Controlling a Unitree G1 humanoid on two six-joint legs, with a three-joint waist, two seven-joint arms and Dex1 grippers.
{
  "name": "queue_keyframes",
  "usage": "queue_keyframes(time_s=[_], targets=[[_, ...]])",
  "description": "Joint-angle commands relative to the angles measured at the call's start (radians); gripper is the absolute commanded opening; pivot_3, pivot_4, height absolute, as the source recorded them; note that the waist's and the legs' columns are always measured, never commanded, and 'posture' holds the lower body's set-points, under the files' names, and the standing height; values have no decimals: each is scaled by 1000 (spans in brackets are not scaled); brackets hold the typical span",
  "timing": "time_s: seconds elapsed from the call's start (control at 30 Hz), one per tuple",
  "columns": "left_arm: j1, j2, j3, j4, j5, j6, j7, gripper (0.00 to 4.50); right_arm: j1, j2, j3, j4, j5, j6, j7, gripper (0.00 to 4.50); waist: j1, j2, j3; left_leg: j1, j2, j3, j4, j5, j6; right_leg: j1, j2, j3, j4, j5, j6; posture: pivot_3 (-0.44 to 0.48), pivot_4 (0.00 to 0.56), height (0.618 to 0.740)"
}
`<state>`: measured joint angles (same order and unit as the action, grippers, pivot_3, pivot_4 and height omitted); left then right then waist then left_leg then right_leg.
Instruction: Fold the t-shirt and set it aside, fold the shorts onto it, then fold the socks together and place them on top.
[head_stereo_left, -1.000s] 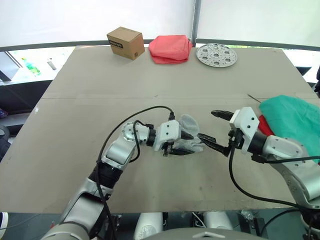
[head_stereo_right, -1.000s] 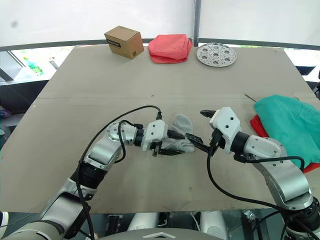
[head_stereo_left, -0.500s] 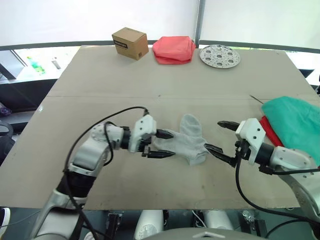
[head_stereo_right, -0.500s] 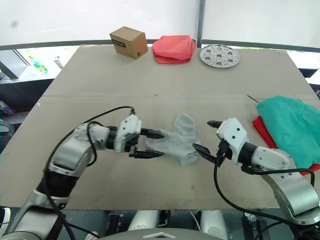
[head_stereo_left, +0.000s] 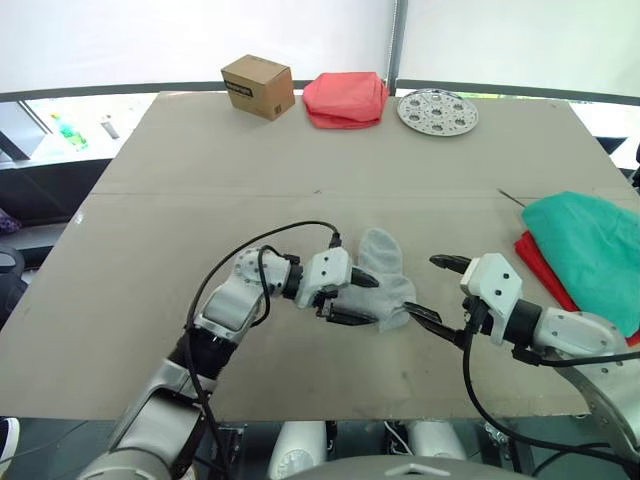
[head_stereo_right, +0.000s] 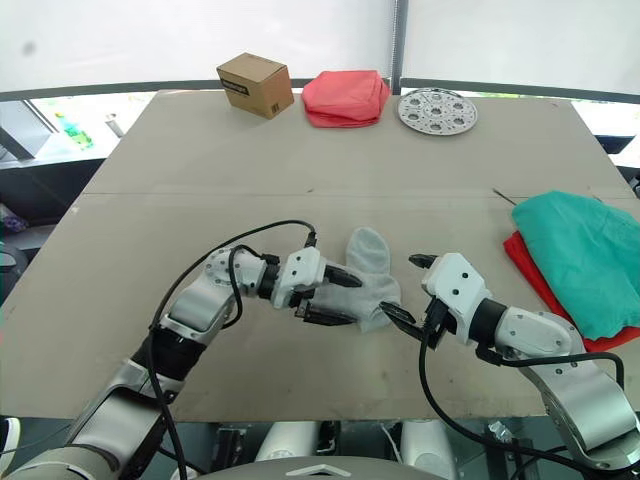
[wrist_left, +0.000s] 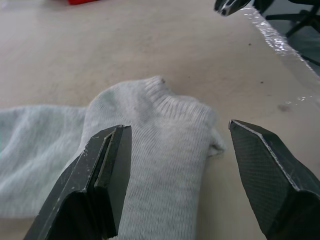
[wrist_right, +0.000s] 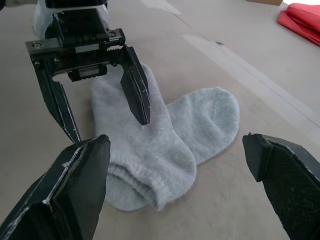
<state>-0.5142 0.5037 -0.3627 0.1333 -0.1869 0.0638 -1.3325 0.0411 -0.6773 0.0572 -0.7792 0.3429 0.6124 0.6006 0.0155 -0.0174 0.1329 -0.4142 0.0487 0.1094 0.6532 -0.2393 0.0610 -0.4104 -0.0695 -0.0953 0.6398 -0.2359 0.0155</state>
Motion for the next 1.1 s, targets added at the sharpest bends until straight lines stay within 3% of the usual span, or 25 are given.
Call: queue_keyframes(time_s=[0.03, 0.33, 0.37, 0.47, 0.57, 0.73, 0.83, 0.93, 1.1], targets=[[-28, -3, 1, 32, 9, -68, -31, 3351, 4, -5, -30, -54, 3, 3, -14, 4500, -1, 0, 0, 0, 0, 0, 0, 0, 0, 0, 0, 0, 0, 0, 0, 0, 150, 740], [-46, -56, -30, 153, 70, -167, -35, 3351, -5, -3, -11, -67, -2, 24, -33, 4500, 0, 0, 0, 0, 0, -1, 0, 0, 0, 0, 1, -1, 1, 0, 0, 0, 150, 740], [-47, -61, -28, 163, 70, -171, -34, 2836, -7, -2, -10, -67, -2, 25, -34, 4500, -1, 0, 0, 0, 0, -1, 0, 0, 0, 0, 1, -1, 1, 0, 0, 0, 150, 740], [-44, -66, -11, 175, 38, -166, -61, 2044, -10, -3, -16, -65, 0, 26, -32, 4500, -1, 0, 0, 0, 0, -1, 0, 0, 0, 0, 1, 0, 1, 0, 0, 0, 150, 740], [-37, -56, 3, 181, 22, -163, -78, 2044, -12, -2, -22, -60, -2, 22, -31, 4500, -1, 0, 0, 0, 0, -1, 0, 0, 0, 0, 1, -1, 1, 0, 0, 0, 150, 740], [-46, -35, -34, 252, 105, -271, -80, 2044, -15, 5, -14, -48, -10, 10, -33, 4500, -1, 0, 0, 0, 0, -1, 0, 0, 0, 0, 1, -1, 1, 0, 0, 0, 150, 740], [-97, -14, -60, 352, 132, -400, -159, 1292, -26, 9, -8, -41, -15, 7, -32, 4500, -1, -1, -1, 0, 0, -1, 0, 0, 0, 0, 1, -1, 1, 0, 0, 0, 150, 740], [-199, -3, -55, 481, 129, -521, -243, 17, -28, 10, -8, -37, -18, 6, -27, 4500, -1, -3, -3, 0, 0, -1, 0, 0, 0, 0, 1, -1, 1, 0, 0, 0, 150, 740], [-407, 48, -106, 668, 33, -679, -282, 17, -34, 14, -11, -47, -13, 16, -26, 4500, -2, -4, -2, -1, 0, -1, 0, 0, 0, -1, 1, -2, 1, 1, 0, 0, 150, 740]])
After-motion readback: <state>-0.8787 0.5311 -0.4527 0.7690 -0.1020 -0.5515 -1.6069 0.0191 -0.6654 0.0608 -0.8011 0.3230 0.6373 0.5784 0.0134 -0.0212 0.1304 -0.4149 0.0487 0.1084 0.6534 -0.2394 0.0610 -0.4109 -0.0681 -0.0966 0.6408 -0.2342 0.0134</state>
